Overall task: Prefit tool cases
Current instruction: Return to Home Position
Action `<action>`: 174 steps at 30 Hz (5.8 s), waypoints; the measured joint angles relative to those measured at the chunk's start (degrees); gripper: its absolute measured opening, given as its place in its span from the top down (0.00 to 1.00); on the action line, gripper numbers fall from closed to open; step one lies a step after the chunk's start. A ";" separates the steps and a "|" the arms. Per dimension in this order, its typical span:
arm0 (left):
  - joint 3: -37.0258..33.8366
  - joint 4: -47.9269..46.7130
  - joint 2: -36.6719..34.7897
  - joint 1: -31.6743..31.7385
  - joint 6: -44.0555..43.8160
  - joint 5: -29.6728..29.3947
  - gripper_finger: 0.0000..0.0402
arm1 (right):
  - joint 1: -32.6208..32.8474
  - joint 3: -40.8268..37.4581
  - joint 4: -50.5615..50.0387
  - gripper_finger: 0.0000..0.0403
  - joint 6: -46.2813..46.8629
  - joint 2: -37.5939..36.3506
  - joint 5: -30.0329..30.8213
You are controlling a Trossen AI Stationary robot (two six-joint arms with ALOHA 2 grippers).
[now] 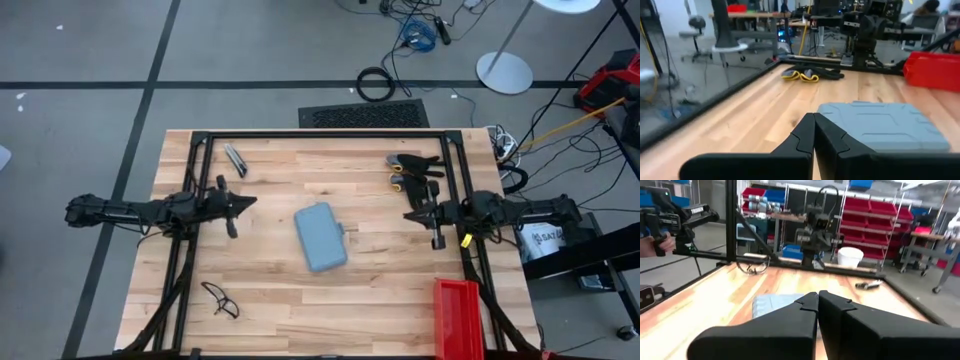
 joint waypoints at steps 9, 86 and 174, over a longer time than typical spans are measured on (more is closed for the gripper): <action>-0.02 -0.17 0.00 0.00 -5.01 0.04 0.98 | 0.00 0.00 -2.30 1.00 1.01 0.30 -0.27; -0.04 -0.08 0.00 -0.02 -5.06 0.20 0.98 | 0.02 0.04 -2.31 1.00 1.01 0.30 -0.29; -0.04 -0.08 0.01 -0.02 -5.06 0.17 0.98 | 0.02 0.07 -2.31 1.00 1.00 0.30 -0.29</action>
